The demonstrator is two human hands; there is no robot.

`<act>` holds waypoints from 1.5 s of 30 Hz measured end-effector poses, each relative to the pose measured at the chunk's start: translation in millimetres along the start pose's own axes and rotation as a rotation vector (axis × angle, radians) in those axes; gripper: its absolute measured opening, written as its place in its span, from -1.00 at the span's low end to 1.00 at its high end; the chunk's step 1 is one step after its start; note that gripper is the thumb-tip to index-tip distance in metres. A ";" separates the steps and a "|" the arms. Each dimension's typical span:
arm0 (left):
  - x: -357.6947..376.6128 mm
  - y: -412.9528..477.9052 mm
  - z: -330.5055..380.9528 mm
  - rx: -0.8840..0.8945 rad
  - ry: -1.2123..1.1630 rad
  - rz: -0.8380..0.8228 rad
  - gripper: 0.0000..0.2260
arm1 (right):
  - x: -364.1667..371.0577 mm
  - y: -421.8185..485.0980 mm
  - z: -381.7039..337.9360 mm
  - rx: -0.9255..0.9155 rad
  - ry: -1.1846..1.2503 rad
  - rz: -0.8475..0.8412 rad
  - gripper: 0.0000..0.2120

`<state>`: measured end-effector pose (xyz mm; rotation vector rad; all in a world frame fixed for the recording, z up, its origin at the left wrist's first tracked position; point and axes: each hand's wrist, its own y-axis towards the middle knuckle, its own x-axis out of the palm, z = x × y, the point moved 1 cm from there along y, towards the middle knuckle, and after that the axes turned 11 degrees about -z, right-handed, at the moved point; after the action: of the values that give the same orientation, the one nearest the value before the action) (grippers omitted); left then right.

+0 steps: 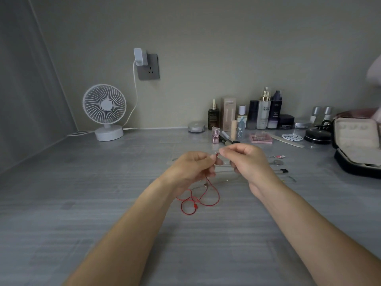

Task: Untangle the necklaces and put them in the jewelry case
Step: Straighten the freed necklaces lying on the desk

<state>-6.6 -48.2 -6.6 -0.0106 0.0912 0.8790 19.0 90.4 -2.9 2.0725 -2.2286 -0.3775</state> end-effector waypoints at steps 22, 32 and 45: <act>-37.1 -22.4 15.5 -0.267 0.307 -0.010 -0.78 | -131.3 -34.2 28.0 0.441 -0.499 0.115 -0.84; -36.7 -33.0 12.7 -0.727 0.695 -0.270 -0.73 | -146.5 -37.2 22.1 0.551 -0.886 -0.040 -0.76; 2.8 -0.6 -2.7 0.029 0.857 0.180 -0.88 | -78.2 -23.8 29.4 -0.010 -1.098 -0.443 -0.76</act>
<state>-4.6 -46.6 -9.5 -0.3575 0.9160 1.0030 42.3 170.2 -28.0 2.7139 -2.0108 -1.9372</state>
